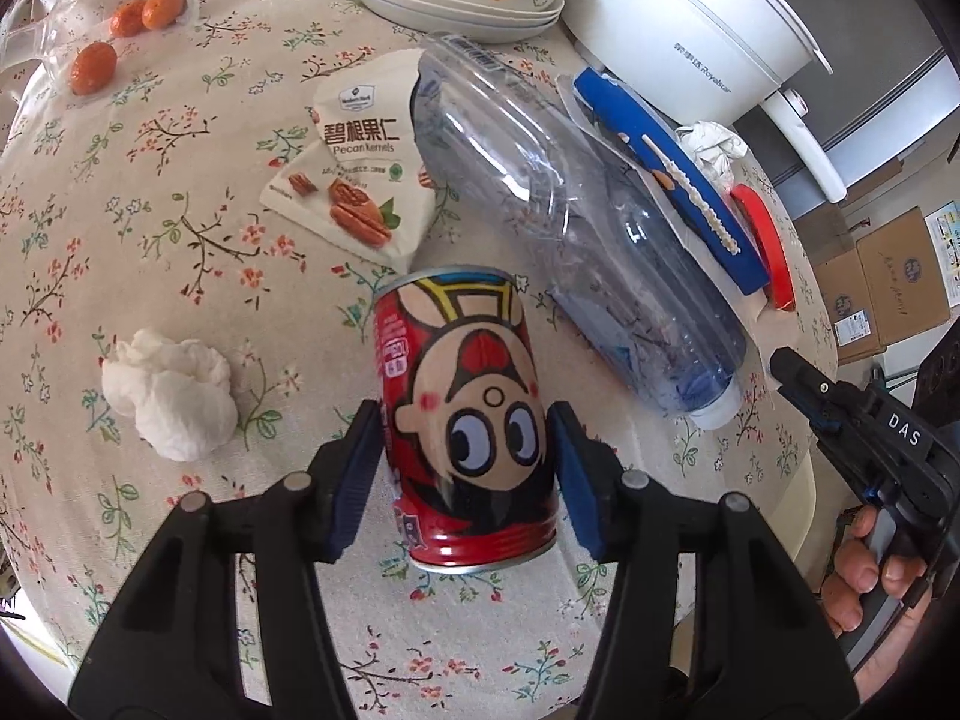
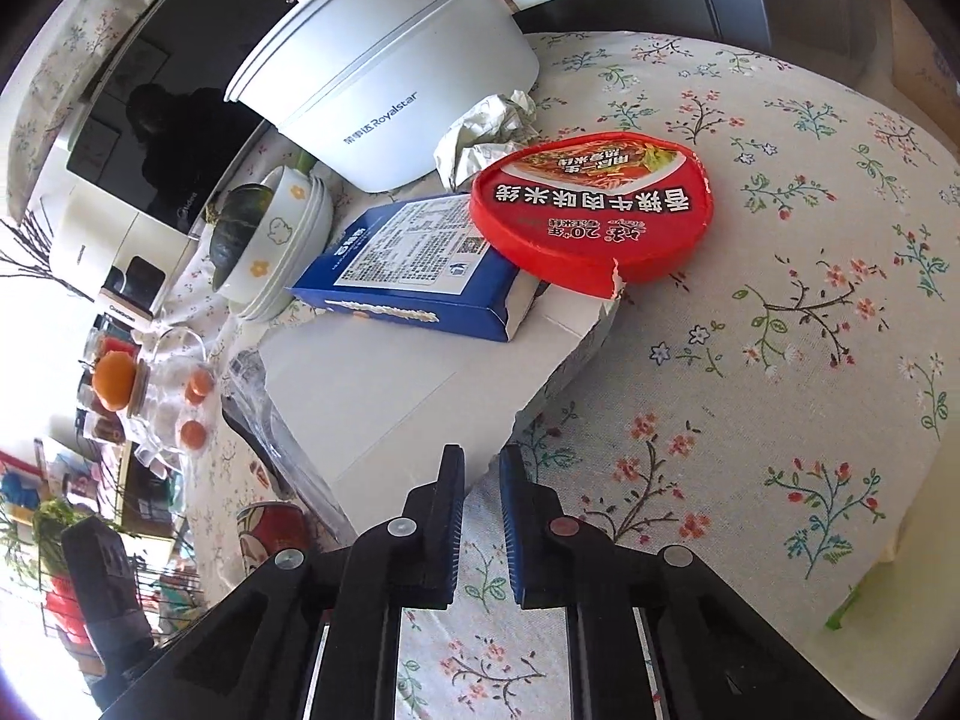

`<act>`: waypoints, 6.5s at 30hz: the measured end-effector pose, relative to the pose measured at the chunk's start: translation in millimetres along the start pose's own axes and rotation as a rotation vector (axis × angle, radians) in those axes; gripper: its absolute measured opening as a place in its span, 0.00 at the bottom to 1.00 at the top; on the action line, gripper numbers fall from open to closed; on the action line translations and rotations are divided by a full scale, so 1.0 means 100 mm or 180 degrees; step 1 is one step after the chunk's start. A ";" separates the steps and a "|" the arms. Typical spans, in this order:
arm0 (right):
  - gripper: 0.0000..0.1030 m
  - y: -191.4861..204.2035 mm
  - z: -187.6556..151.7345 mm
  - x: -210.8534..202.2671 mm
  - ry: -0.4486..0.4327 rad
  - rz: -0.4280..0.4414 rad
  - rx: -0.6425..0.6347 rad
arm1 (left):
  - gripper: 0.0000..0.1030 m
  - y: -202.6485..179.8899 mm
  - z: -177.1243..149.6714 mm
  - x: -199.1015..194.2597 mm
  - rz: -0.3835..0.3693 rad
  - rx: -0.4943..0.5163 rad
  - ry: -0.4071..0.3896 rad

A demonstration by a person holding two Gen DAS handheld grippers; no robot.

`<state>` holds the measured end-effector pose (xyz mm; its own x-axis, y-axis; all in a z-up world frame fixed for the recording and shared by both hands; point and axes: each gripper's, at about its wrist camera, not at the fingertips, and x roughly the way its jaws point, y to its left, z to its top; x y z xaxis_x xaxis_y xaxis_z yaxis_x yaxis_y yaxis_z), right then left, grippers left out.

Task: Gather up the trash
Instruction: 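Grasp the red cartoon can with the left gripper while the right gripper grasps the white cardboard, then carry the red can over the white bin while the right gripper carries the cardboard there, then open the left gripper to drop the can while the right gripper releases the cardboard into the bin, then move both grippers back over the table toward the remaining items, then grasp the pecan snack packet with the left gripper while the right gripper grasps the water bottle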

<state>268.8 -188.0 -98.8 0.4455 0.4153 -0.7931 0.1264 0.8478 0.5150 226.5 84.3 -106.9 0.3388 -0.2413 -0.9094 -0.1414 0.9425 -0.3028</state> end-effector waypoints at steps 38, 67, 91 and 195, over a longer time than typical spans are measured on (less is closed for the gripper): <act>0.02 -0.71 -0.09 -1.84 -0.0834 -0.0474 -0.0333 | 0.53 -0.85 -0.44 -0.60 -0.0374 0.0846 -0.0523; 0.02 -2.11 -0.64 -2.72 -0.0879 -0.0964 -0.0017 | 0.53 -2.09 -1.04 -0.34 -0.0785 0.1762 -0.0428; 0.42 -2.39 -0.69 -2.59 -0.0651 -0.1191 0.0055 | 0.53 -2.76 -1.54 0.24 -0.0878 0.2371 -0.0228; 0.51 0.85 -0.50 0.44 0.0552 -0.0418 -0.1961 | 0.06 0.15 0.11 -0.64 0.0192 0.0489 -0.0740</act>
<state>254.5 -81.0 -106.1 0.3051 0.2990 -0.9042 -0.3840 0.9075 0.1706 212.6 116.5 -49.8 0.5409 -0.1411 -0.8292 -0.0310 0.9818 -0.1873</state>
